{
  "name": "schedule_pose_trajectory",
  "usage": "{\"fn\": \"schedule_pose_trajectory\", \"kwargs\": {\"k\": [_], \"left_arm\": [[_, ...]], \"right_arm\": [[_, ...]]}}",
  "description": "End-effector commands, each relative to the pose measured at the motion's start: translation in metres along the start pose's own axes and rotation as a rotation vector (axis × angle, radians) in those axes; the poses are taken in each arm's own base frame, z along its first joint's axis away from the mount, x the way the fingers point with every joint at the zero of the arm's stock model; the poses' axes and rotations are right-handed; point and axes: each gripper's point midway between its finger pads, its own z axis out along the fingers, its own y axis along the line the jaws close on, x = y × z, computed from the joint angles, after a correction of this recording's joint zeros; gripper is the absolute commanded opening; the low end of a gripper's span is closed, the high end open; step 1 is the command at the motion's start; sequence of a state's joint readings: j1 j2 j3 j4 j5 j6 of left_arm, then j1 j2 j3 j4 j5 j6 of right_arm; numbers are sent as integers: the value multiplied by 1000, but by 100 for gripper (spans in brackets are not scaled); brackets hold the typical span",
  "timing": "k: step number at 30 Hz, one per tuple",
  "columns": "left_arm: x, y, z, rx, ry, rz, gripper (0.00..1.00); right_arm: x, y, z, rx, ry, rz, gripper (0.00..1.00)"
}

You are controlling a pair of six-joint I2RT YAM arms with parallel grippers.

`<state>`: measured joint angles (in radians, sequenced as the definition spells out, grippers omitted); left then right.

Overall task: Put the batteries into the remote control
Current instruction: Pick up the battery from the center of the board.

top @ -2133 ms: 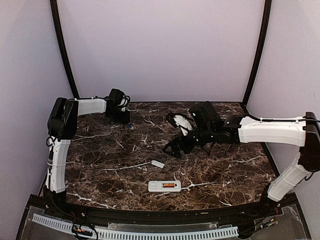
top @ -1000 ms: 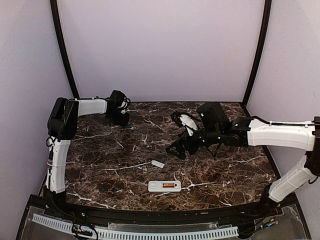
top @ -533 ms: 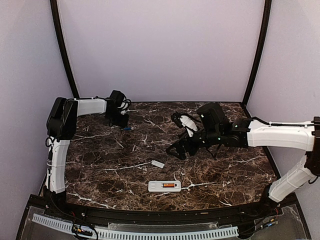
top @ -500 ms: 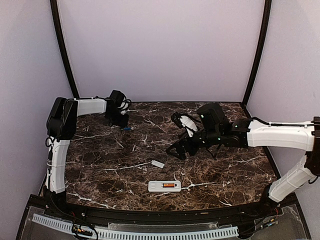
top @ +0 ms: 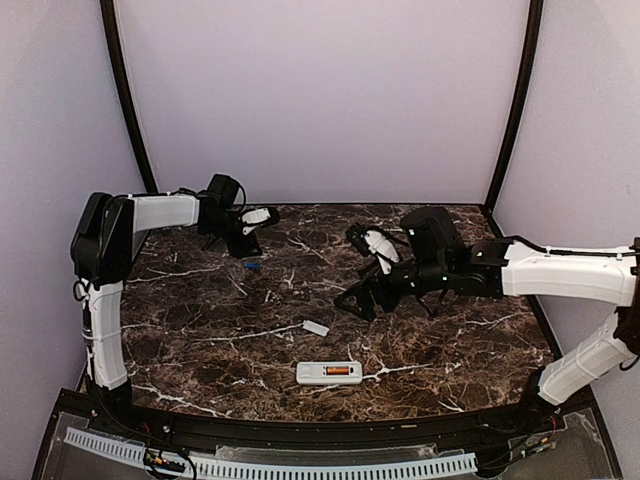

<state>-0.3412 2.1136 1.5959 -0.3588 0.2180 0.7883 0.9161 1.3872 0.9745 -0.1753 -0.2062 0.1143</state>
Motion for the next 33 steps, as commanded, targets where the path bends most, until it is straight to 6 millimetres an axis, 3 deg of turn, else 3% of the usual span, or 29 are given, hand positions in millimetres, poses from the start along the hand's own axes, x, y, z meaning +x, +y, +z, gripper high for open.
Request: {"fn": "schedule_pose_trajectory", "kwargs": {"k": [1,5,12,15,24,26,33], "left_arm": [[-18,-22,-11,114,-130,192,49],[-1,-48,-16,255,-81,215,49],[24,-86,-53,465,-36,254,51],[32,-76,-46,369,-22,313,52],[55,-73,-27,282,31,361,53],[53,-60,-16,195,25,378,52],[47,-58,-9,165,16,384,48]], "right_arm": [[-6,4,-5,-13,-35,-10,99],[-8,5,-6,-18,-34,-12,99],[-3,6,-7,-24,-33,-12,99],[-3,7,-5,-32,-35,-10,99],[-4,10,-3,-46,-33,-9,99],[-4,10,-3,-47,-31,-9,99],[-2,10,-2,-50,-22,-8,99]]}}
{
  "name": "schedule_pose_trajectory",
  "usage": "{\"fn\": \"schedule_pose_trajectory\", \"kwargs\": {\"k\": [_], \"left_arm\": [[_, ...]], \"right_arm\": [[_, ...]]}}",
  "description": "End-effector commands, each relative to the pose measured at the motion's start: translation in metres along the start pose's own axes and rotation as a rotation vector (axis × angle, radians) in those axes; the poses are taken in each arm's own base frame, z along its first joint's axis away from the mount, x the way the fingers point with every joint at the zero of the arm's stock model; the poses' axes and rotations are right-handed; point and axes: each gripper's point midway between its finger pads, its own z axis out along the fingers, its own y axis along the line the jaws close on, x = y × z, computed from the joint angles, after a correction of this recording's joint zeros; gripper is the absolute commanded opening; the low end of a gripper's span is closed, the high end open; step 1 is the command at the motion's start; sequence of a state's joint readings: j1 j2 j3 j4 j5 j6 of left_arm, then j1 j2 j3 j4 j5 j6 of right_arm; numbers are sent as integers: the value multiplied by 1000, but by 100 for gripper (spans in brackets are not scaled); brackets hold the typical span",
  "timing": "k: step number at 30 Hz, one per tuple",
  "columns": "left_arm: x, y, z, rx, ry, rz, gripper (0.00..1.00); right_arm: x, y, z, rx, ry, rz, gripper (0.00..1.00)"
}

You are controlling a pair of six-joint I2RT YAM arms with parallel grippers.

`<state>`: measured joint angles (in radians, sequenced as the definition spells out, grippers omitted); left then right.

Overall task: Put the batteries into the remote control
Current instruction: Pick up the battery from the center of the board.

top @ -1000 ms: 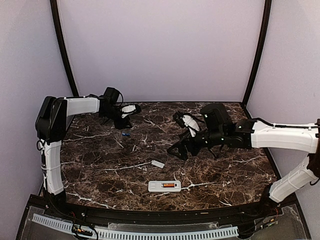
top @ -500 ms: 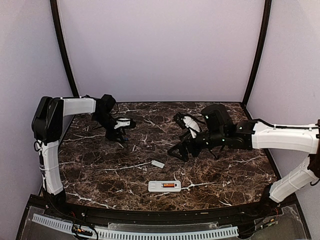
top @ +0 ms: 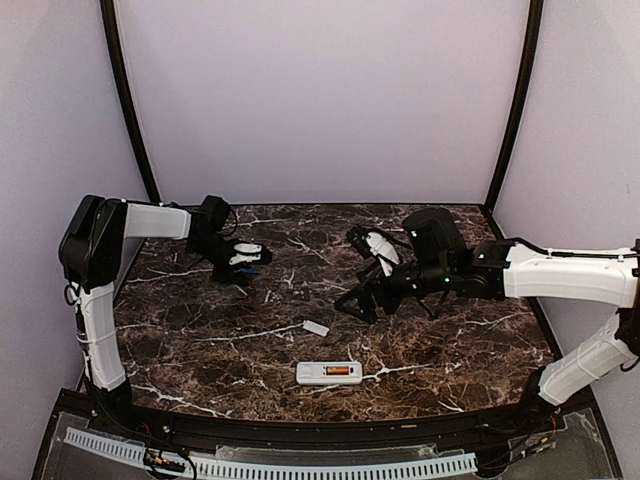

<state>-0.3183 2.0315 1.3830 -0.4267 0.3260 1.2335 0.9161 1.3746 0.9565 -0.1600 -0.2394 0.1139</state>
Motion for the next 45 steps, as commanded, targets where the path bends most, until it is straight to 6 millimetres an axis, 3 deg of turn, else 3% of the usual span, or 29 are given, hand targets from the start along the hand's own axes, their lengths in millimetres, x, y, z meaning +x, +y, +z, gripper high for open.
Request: {"fn": "schedule_pose_trajectory", "kwargs": {"k": [1,4,13,15,22,28,37,40,42,45], "left_arm": [[-2,4,-4,-30,11,12,48],[-4,2,-7,-8,0,12,47],[-3,24,1,-23,25,-68,42],[-2,23,4,1,36,-82,42],[13,-8,4,152,115,-68,39],[11,-4,10,149,110,-80,38],[15,-17,21,207,132,-74,20],[15,-17,24,205,134,-68,6],[15,-18,24,203,141,-66,0],[13,-14,24,182,138,-87,0]], "right_arm": [[-3,4,-1,-18,-14,-6,98],[-2,5,1,-20,-9,-4,99],[0,5,5,-28,6,-8,99],[0,6,5,-33,9,-5,99],[4,6,5,-32,23,-1,99],[3,7,6,-37,23,-4,99],[0,8,3,-36,14,-1,99],[-8,8,-2,-29,-18,5,99],[-15,5,-8,0,-48,18,99],[-25,-10,-23,86,-130,67,98]]}}
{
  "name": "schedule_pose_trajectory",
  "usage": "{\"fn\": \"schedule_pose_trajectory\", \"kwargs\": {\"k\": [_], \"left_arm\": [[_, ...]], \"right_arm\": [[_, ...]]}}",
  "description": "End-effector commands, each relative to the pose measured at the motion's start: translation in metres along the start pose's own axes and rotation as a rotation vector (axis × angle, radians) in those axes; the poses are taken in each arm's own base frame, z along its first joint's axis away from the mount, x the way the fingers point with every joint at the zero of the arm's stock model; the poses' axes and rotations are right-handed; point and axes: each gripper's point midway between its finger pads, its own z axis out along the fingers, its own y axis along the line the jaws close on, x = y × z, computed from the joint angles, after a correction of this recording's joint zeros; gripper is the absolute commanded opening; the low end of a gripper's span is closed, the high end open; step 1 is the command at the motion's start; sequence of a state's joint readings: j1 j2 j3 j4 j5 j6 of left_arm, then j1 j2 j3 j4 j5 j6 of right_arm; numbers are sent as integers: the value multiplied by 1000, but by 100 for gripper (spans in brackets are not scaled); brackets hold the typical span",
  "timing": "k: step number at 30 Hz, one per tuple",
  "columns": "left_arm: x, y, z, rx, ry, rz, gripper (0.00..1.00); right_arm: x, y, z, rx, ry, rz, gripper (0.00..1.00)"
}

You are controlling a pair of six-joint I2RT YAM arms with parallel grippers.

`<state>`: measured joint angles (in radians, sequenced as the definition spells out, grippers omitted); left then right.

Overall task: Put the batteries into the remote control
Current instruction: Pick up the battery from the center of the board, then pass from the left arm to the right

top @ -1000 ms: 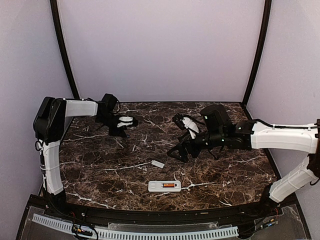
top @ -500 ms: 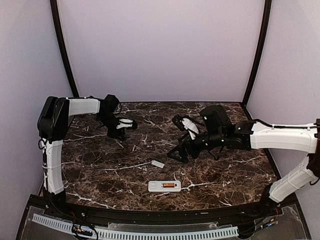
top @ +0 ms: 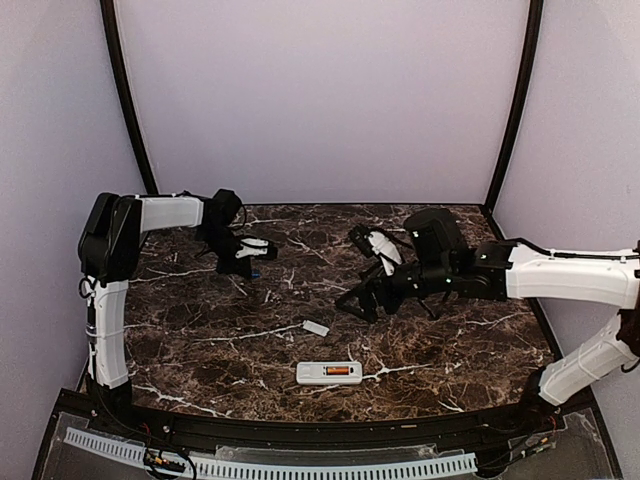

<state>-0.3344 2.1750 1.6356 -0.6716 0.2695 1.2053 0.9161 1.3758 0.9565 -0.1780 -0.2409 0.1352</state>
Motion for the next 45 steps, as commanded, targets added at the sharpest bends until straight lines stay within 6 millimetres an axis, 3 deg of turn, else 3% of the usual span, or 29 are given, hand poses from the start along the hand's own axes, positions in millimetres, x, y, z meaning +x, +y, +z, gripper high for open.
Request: {"fn": "schedule_pose_trajectory", "kwargs": {"k": [1,6,9,10,11,14,15,16,17,20,26,34,45], "left_arm": [[7,-18,16,63,29,-40,0],[-25,11,-9,-72,-111,-150,0],[-57,20,-43,-146,-260,-161,0],[-62,21,-45,-169,-300,-177,0],[-78,22,-65,-196,-365,-181,0],[-103,18,-91,-282,-484,-175,0],[-119,12,-105,-306,-519,-162,0],[-132,2,-106,-317,-547,-131,0],[-145,2,-123,-365,-587,-116,0],[-184,-29,-144,-347,-686,-104,0],[-228,-73,-173,-311,-847,-137,0],[-246,-96,-171,-277,-820,-105,0],[-251,-104,-164,-256,-785,-76,0]], "right_arm": [[-34,-14,-31,103,-193,67,99],[-53,-34,-76,173,-448,223,99],[-56,-35,-100,126,-555,283,98],[-57,-37,-106,117,-580,307,99],[-57,-42,-111,121,-594,339,99],[-53,-54,-115,158,-568,415,96],[-51,-57,-112,168,-539,437,95],[-51,-59,-108,166,-512,456,94],[-51,-60,-102,152,-475,473,93],[-60,-53,-80,62,-378,495,89],[-89,-38,-56,-54,-276,479,79],[-96,-36,-25,-120,-243,504,66],[-106,-32,9,-135,-207,500,57]]}}
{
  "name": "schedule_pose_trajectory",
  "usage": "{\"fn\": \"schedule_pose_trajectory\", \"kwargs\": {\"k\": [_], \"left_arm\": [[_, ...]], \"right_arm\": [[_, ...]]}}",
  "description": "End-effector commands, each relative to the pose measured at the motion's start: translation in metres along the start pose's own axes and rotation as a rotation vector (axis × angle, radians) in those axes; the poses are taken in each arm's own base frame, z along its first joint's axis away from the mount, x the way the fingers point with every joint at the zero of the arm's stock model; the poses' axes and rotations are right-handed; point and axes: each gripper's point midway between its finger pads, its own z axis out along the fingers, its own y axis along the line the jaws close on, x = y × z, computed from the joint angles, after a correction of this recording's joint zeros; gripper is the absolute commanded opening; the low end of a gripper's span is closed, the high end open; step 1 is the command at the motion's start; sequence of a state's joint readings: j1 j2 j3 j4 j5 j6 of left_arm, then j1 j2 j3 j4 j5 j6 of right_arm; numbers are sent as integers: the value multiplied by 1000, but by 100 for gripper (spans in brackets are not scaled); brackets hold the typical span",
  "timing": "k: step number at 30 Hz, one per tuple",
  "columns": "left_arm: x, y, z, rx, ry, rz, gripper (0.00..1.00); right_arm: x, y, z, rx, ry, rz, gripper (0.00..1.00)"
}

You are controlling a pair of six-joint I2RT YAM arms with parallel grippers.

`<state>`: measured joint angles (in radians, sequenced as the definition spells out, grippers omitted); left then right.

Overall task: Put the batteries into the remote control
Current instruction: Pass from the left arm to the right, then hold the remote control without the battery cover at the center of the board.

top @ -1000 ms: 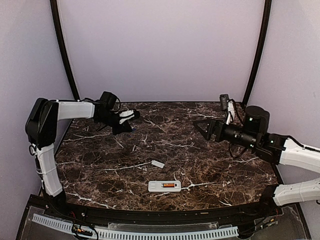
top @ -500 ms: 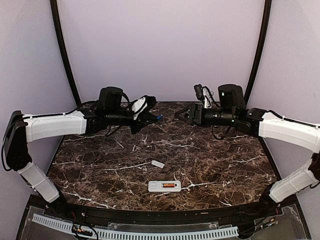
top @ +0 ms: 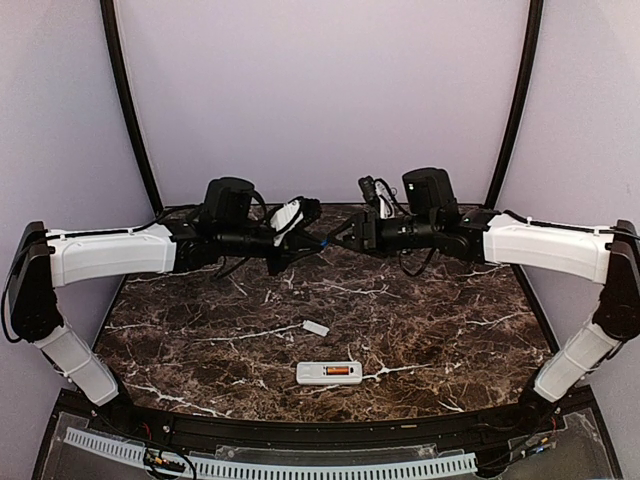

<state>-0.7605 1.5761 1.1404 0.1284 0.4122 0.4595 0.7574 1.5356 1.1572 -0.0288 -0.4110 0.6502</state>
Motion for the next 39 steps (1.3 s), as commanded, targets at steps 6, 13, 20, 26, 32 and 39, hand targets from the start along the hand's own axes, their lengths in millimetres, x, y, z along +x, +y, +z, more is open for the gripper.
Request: {"fn": "schedule_pose_trajectory", "kwargs": {"k": [6,13,20,26,32,39], "left_arm": [[-7,-3,1,13,11,13,0],[-3,-3,4,15,22,18,0],[1,-6,5,23,45,18,0],[21,-30,-4,140,147,-75,60],[43,-130,-26,357,253,-8,73],[105,-170,-26,399,377,-25,74]], "right_arm": [[-7,16,18,-37,-2,-14,34],[-13,18,17,-38,-28,-24,12],[-4,9,17,-9,-4,-6,0],[16,0,4,22,29,39,0],[73,-32,-6,55,87,178,0],[144,-37,0,98,166,266,0]]}}
